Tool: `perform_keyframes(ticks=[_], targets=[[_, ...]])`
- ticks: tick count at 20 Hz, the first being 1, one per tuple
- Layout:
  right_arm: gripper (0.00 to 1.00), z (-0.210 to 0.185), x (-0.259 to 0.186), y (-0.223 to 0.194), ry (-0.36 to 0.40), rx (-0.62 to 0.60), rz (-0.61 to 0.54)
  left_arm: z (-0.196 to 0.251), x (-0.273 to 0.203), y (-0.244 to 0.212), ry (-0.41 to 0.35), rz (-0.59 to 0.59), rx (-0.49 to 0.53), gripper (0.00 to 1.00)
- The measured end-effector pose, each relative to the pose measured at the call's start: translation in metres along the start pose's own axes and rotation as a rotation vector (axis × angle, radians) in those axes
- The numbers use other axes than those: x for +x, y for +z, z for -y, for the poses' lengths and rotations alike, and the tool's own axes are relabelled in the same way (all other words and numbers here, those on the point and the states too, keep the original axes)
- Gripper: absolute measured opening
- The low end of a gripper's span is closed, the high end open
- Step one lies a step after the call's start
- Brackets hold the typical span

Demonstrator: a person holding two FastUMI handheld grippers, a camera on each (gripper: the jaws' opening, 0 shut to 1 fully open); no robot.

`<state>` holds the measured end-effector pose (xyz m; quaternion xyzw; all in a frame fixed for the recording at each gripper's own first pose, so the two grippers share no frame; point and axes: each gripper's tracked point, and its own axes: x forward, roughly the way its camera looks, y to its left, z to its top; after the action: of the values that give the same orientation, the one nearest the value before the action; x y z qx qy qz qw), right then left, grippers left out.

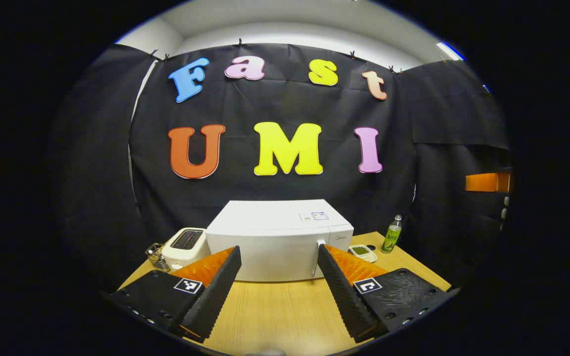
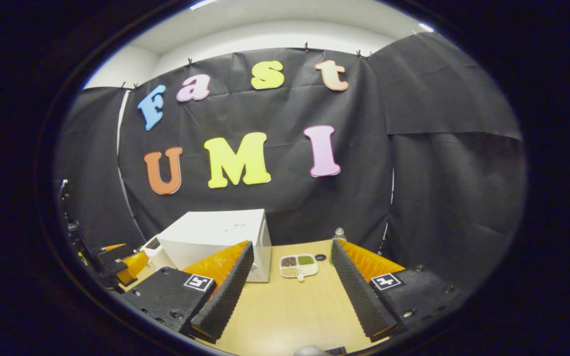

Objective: Open the microwave oven with the left hand, put the food in, and close the microwave oven.

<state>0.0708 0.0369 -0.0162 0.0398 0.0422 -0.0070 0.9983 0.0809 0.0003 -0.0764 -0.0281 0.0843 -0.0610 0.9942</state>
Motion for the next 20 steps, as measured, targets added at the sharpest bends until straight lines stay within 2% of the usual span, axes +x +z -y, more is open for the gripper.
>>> perform_keyframes(ticks=[1,2,3,4,5,6,8,9,10,11,12,13,20], targets=[[0.92,-0.005,-0.003,0.003,0.006,-0.008,0.016,-0.005,-0.011,0.007,0.011,0.004,0.003,0.84],[0.92,-0.01,-0.006,0.004,0.015,-0.022,0.025,-0.009,-0.022,0.015,0.02,0.015,0.01,0.95],[0.92,-0.016,-0.008,0.003,0.023,-0.036,0.033,-0.015,-0.031,0.024,0.031,0.032,0.02,0.95],[1.0,-0.022,-0.011,0.004,0.033,-0.045,0.042,-0.02,-0.04,0.035,0.045,0.058,0.031,0.95],[0.92,-0.028,-0.014,0.006,0.046,-0.053,0.052,-0.024,-0.047,0.043,0.058,0.074,0.04,0.95],[1.0,-0.034,-0.016,0.007,0.055,-0.061,0.057,-0.029,-0.055,0.05,0.071,0.089,0.049,0.94],[1.0,-0.044,-0.02,0.006,0.076,-0.064,0.066,-0.035,-0.066,0.065,0.089,0.122,0.055,0.94],[0.92,-0.047,-0.022,0.007,0.081,-0.065,0.069,-0.037,-0.072,0.072,0.089,0.138,0.054,0.95],[1.0,-0.05,-0.023,0.009,0.085,-0.066,0.076,-0.038,-0.075,0.078,0.086,0.151,0.048,0.95],[0.92,-0.053,-0.026,0.011,0.089,-0.063,0.081,-0.04,-0.077,0.082,0.087,0.16,0.042,0.95],[1.0,-0.057,-0.029,0.014,0.095,-0.057,0.09,-0.043,-0.08,0.085,0.091,0.165,0.036,0.94],[0.92,-0.058,-0.031,0.017,0.095,-0.054,0.099,-0.045,-0.082,0.088,0.097,0.172,0.032,0.94],[0.92,-0.059,-0.042,0.028,0.07,-0.061,0.117,-0.053,-0.085,0.101,0.098,0.205,0.027,0.94]])
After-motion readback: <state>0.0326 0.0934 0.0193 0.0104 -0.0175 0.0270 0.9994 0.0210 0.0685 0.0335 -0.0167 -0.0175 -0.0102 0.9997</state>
